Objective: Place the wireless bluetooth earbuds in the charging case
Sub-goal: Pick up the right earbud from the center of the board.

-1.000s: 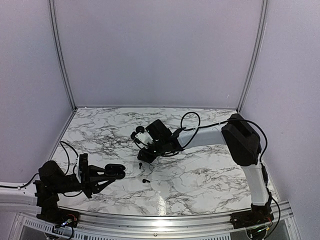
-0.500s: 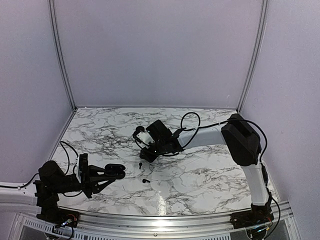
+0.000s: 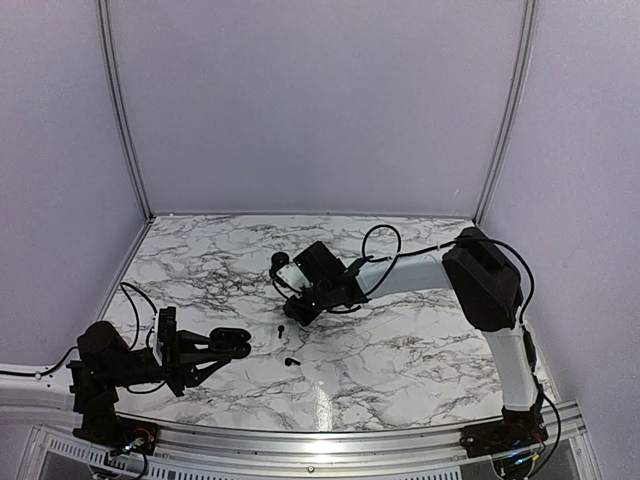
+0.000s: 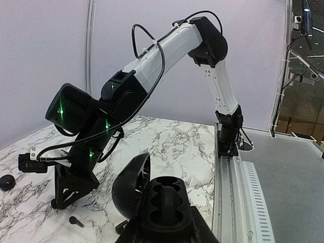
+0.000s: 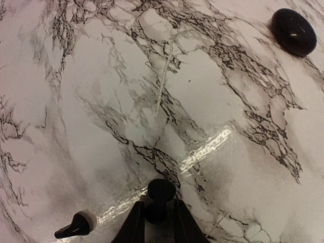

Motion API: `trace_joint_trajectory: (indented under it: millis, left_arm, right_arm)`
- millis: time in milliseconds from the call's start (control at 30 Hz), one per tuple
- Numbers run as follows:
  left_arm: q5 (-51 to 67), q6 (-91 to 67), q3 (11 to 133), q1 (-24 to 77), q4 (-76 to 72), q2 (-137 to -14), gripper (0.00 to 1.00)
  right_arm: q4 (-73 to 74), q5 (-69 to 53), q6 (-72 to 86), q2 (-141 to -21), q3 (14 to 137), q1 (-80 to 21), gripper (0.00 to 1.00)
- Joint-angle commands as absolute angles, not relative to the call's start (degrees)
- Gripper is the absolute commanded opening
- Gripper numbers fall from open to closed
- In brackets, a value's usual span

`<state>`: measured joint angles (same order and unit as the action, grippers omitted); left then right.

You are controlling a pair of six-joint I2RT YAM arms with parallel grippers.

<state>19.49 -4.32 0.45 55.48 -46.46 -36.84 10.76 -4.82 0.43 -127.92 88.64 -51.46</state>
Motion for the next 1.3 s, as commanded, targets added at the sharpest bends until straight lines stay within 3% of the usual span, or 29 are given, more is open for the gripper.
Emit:
trace_joint_trajectory:
  millis: [0, 967, 1267]
  left_arm:
    - [19.89, -4.22, 0.09, 55.28, -49.22, -37.03, 0.0]
    - [19.71, -4.27, 0.09, 55.25, -49.16, -36.39, 0.0]
    - [19.81, -4.13, 0.09, 55.21, -49.13, -36.05, 0.0]
  right_arm:
    - [12.05, -5.13, 0.36, -128.32, 88.63, -51.04, 0.22]
    - [13.1, -5.59, 0.26, -129.57, 93.16, -50.97, 0.25]
    - [14.56, -5.51, 0.24, -130.36, 95.01, -50.92, 0.19]
